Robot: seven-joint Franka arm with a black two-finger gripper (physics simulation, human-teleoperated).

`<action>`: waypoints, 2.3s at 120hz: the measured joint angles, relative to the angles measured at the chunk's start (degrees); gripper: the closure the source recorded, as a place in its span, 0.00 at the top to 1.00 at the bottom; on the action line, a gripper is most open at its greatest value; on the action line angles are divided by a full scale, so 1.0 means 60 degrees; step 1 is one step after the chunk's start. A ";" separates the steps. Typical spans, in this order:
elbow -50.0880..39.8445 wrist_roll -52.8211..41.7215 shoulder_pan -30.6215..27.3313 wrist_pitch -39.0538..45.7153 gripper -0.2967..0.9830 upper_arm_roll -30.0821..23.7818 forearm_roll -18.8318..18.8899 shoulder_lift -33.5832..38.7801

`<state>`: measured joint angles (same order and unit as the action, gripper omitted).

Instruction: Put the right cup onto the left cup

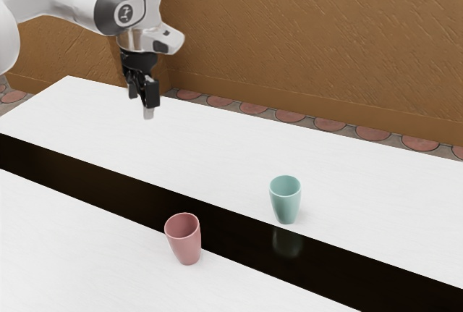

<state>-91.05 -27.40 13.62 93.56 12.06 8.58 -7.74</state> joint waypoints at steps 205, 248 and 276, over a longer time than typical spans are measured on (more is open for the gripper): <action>0.2871 -0.3950 0.1977 0.3871 0.25 -0.1010 -0.1501 -0.5544; 0.2687 -0.3914 0.1876 0.3580 0.17 -0.0877 -0.1900 -0.4919; 0.1214 -0.3731 0.1815 0.2854 0.16 -0.0705 -0.1917 -0.3042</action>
<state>-83.76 -49.78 24.51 110.69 7.83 -2.92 -25.99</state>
